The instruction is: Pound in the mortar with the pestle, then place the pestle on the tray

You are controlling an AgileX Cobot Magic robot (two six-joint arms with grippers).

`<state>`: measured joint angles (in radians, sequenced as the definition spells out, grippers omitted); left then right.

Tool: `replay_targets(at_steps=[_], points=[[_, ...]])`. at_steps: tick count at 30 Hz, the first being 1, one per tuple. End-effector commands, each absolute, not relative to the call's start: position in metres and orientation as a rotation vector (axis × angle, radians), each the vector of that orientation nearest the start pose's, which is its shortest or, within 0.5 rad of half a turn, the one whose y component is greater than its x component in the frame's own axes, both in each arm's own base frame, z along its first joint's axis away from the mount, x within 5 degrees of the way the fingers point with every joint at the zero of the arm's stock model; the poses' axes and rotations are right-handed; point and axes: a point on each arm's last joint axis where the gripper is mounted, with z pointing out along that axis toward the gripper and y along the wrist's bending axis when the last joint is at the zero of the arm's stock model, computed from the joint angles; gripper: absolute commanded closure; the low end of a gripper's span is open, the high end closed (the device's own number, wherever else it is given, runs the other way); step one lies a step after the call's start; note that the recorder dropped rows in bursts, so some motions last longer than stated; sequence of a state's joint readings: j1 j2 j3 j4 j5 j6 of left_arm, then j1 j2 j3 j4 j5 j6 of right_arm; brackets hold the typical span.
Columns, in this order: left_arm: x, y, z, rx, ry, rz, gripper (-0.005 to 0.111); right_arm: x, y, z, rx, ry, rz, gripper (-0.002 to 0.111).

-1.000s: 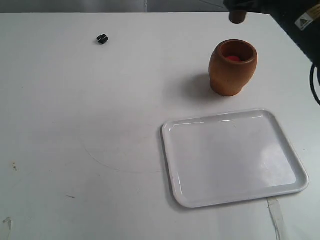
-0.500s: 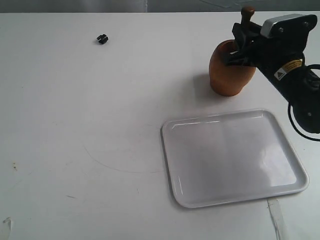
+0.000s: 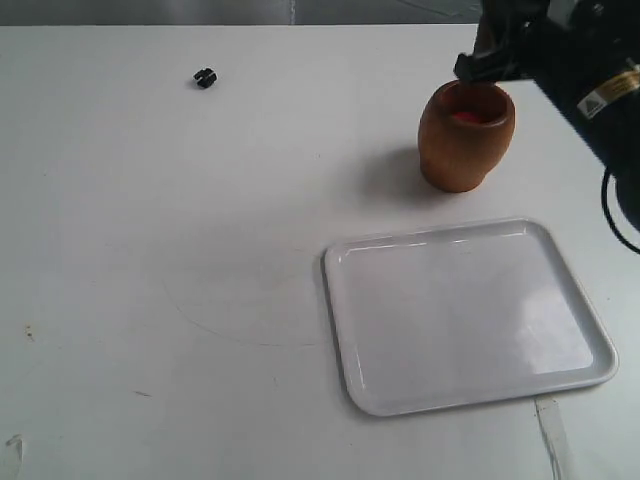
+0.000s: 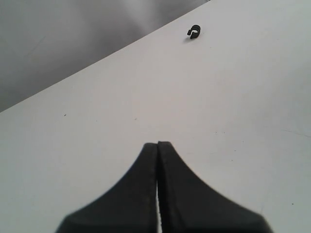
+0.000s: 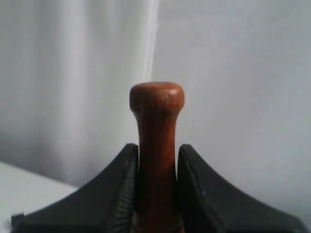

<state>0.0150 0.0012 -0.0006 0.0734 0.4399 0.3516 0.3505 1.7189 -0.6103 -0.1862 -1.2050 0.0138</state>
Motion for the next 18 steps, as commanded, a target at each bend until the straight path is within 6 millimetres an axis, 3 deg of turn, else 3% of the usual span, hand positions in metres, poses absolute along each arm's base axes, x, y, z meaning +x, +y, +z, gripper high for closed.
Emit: replay_targets(at_steps=[1, 3, 5, 10, 13, 15, 18], points=[[0.051, 0.003, 0.174, 0.361, 1.897, 0.302, 0.107, 0.285, 0.12, 0.238, -0.403, 1.244, 0.371, 0.108], [0.051, 0.003, 0.174, 0.361, 1.897, 0.302, 0.107, 0.287, 0.121, 0.231, -0.404, 1.265, 0.375, 0.108], [0.051, 0.003, 0.174, 0.361, 1.897, 0.302, 0.107, 0.292, 0.123, 0.213, -0.413, 1.323, 0.376, 0.108], [0.051, 0.003, 0.174, 0.361, 1.897, 0.302, 0.107, 0.305, 0.124, 0.141, -0.407, 1.551, 0.359, 0.108], [0.051, 0.003, 0.174, 0.361, 1.897, 0.302, 0.107, 0.308, 0.124, 0.112, -0.414, 1.635, 0.354, 0.108], [0.051, 0.003, 0.174, 0.361, 1.897, 0.302, 0.107, 0.307, 0.126, 0.109, -0.432, 1.643, 0.362, 0.108], [0.051, 0.003, 0.174, 0.361, 1.897, 0.302, 0.107, 0.307, 0.127, 0.13, -0.437, 1.575, 0.364, 0.108]])
